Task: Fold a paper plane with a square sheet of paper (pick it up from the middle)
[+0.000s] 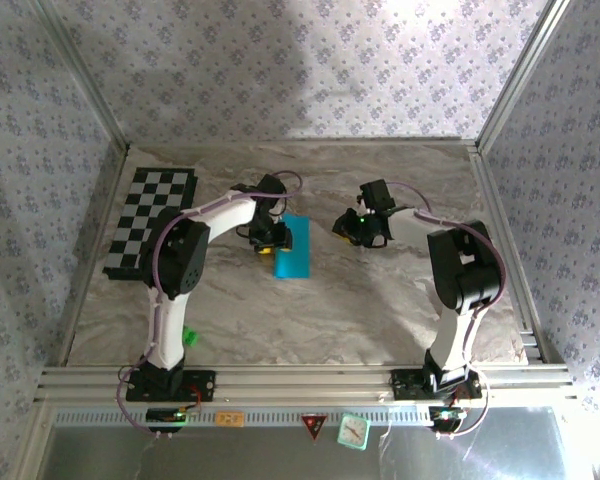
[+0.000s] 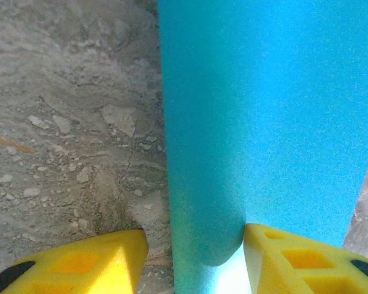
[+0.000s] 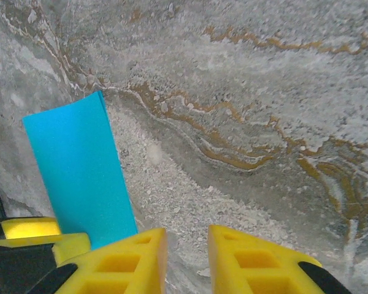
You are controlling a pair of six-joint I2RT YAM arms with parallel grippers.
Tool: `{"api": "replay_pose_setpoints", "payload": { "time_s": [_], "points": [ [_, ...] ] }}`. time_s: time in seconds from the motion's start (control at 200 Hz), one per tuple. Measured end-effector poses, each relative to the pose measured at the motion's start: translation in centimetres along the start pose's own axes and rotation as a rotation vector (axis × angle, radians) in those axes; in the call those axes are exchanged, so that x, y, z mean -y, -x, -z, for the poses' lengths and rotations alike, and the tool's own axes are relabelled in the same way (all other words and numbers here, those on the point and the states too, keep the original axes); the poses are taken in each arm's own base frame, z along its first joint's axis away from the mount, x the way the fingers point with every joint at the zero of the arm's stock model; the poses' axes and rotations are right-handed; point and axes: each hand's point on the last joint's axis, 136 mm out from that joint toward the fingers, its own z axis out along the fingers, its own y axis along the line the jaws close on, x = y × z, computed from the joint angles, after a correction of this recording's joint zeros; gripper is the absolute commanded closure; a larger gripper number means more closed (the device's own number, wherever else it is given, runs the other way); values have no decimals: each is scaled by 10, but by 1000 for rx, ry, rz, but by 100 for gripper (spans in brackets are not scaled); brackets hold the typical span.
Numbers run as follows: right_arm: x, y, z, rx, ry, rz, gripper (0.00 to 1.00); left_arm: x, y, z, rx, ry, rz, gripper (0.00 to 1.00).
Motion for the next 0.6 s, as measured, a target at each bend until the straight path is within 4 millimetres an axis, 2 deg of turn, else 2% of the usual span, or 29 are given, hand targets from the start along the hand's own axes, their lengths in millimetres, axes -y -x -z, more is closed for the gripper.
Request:
{"api": "replay_pose_setpoints", "payload": {
  "time_s": [0.37, 0.6],
  "points": [
    [-9, -7, -6, -21, 11, 25, 74, -1, 0, -1, -8, 15, -6, 50],
    [-35, -23, -16, -69, 62, 97, 78, -1, 0, -2, -13, 17, -1, 50]
  ]
}}
